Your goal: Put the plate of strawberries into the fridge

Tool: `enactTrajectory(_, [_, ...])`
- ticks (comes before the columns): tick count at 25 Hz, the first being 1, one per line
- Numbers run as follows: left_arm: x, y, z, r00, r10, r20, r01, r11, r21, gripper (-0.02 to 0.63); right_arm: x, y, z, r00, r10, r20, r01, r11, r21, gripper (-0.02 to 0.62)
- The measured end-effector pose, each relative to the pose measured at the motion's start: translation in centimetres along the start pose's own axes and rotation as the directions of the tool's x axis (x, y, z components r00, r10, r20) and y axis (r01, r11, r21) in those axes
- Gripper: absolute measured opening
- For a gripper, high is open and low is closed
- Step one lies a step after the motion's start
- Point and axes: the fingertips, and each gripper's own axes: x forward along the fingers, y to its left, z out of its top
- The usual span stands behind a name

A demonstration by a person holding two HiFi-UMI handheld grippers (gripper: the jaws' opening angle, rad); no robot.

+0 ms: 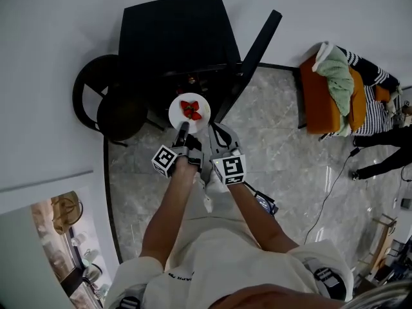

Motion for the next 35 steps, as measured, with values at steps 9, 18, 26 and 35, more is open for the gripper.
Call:
enactTrajectory(9, [3.2,4.5,0.4,0.999,0.009,-0.034,-0.008,1.000,0.004,0.018,1.9,-1.1,-2.5,1.000,-0.002,0.002,0.002,1.000,0.000,0.012])
enactTrajectory(18, [5.4,7.3,2.1,0.999,-0.020,-0.035,0.021,1.000,0.019,0.018,4.1,-1.3,-4.8,1.000,0.007,0.022,-0.008,1.000,0.010,0.012])
enactTrajectory(26, [6.7,12.5,2.9,0.999,-0.028,0.016,0.029,0.999,-0.024,0.018,4.3,-1.3,-7.0,1.000,-0.007,0.016,0.006,1.000,0.020,0.012])
enactTrajectory(35, [9.4,15.2,3.4,0.998,-0.007,0.061,0.009,0.999,-0.031,0.019,4.1,-2.1,-8.0,1.000,-0.025,0.008,0.025,0.999,0.034,0.012])
